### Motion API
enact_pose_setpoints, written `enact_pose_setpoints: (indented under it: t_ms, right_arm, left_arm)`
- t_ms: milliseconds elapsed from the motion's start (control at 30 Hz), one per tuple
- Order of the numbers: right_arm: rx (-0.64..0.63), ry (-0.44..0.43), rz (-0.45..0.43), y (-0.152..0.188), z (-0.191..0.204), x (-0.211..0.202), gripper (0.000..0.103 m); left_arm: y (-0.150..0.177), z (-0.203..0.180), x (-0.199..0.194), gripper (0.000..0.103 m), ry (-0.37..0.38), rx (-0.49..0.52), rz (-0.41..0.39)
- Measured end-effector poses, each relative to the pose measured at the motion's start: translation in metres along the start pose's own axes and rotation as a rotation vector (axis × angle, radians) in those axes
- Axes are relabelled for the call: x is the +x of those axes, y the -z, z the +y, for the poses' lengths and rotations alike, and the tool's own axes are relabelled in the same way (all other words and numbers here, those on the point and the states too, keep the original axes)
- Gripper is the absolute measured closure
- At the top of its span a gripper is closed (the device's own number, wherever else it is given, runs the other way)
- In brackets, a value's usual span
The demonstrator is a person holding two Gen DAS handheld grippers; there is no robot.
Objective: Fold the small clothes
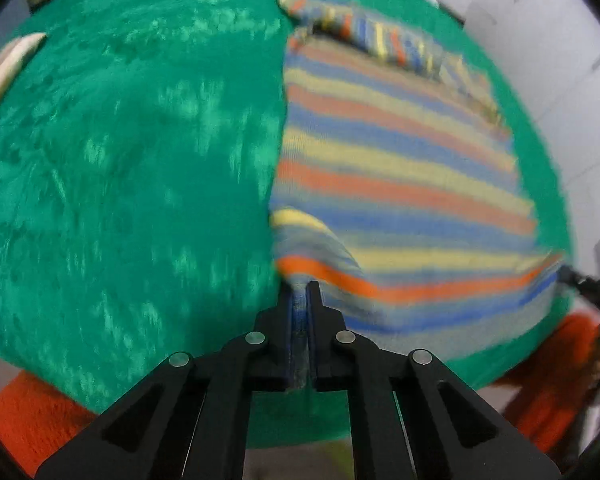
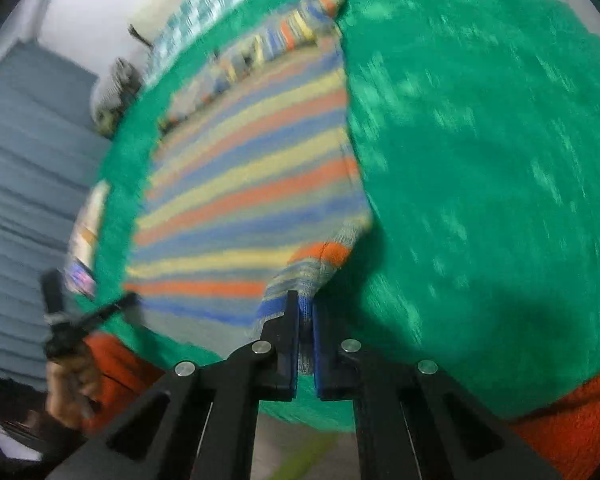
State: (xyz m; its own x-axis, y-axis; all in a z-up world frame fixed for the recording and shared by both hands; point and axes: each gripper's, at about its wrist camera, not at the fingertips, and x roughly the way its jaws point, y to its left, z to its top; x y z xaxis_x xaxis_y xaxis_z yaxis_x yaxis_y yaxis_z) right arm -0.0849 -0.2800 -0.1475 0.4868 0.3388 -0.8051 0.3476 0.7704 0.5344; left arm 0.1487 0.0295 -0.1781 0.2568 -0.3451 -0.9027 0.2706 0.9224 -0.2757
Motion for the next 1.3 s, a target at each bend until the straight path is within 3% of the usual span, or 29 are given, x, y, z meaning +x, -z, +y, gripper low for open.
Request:
enact_pose_setpoints:
  t_ms: [100,167,267,400,467,533,567,600,633,733,867,900,933,967,1000,1067,1133,1200,1233,1267,1300]
  right_arm:
    - [0.02,-0.087,-0.046,-0.037,0.007,-0.009,0.098]
    - [0.035,-0.138,-0.085,-0.074,0.012,-0.01,0.098]
    - [0.041,-0.17,-0.157,-0.144,0.019,-0.004,0.098]
    - [0.072,-0.141,-0.238,-0.254,0.012,0.027,0.098]
    - [0.102,-0.137,-0.273,-0.3,0.004,0.05,0.098]
    - [0.137,-0.162,-0.294,-0.335,-0.009,0.077,0.094]
    - [0.165,-0.125,-0.294,-0.349,-0.016,0.096,0.09]
    - [0.179,-0.09,-0.299,-0.353,-0.02,0.103,0.075]
    - [0.191,-0.054,-0.31,-0.355,-0.024,0.109,0.067]
    - [0.141,-0.007,-0.353,-0.344,-0.021,0.102,0.067]
    - [-0.081,0.028,-0.331,-0.309,0.016,0.083,0.067]
    - [-0.125,0.02,-0.323,-0.3,0.019,0.08,0.066]
    - [-0.211,0.001,-0.295,-0.282,0.034,0.079,0.059]
    - [-0.251,-0.012,-0.271,-0.273,0.038,0.083,0.054]
    - [-0.298,-0.022,-0.219,-0.259,0.043,0.09,0.047]
    - [-0.331,0.102,-0.093,-0.231,0.035,0.111,0.047]
    - [-0.338,0.189,-0.047,-0.212,0.021,0.112,0.057]
    - [-0.347,0.27,-0.097,-0.19,0.017,0.088,0.056]
    - [-0.34,0.265,-0.128,-0.181,0.017,0.074,0.053]
    - [-0.33,0.25,-0.166,-0.17,0.018,0.059,0.047]
    - [-0.321,0.248,-0.215,-0.156,0.019,0.043,0.033]
  left_arm:
    - [-0.053,0.004,-0.011,0.099,0.098,-0.056,-0.042]
    - [-0.096,0.002,-0.012,0.099,0.123,-0.068,-0.071]
    - [-0.179,-0.012,0.0,0.099,0.085,-0.03,-0.122]
    - [-0.274,-0.025,0.04,0.097,0.026,-0.022,-0.163]
    - [-0.316,-0.024,0.066,0.085,0.02,-0.052,-0.188]
    - [-0.348,-0.018,0.104,0.035,-0.003,-0.103,-0.142]
    - [-0.352,-0.011,0.113,0.032,-0.039,-0.14,-0.137]
    - [-0.354,-0.004,0.117,0.032,-0.052,-0.168,-0.151]
    - [-0.352,0.005,0.116,0.031,-0.04,-0.184,-0.157]
    - [-0.328,0.024,0.104,0.028,0.033,-0.215,-0.194]
    - [-0.275,0.013,0.09,0.011,0.048,-0.099,-0.199]
    - [-0.267,0.006,0.094,0.01,0.013,-0.056,-0.184]
    - [-0.256,-0.001,0.098,0.013,-0.058,-0.002,-0.151]
    - [-0.241,-0.008,0.11,0.017,-0.178,0.063,-0.094]
    - [-0.229,-0.005,0.116,0.023,-0.234,0.077,-0.059]
    - [-0.208,0.008,0.108,0.023,-0.243,0.047,-0.052]
    - [-0.19,0.016,0.087,0.022,-0.28,0.027,-0.066]
    - [-0.165,0.019,0.058,0.022,-0.274,0.008,-0.1]
    - [-0.153,0.019,0.043,0.018,-0.245,0.002,-0.122]
    - [-0.136,0.015,0.025,0.016,-0.209,-0.001,-0.147]
    - [-0.126,0.013,0.015,0.013,-0.194,0.001,-0.166]
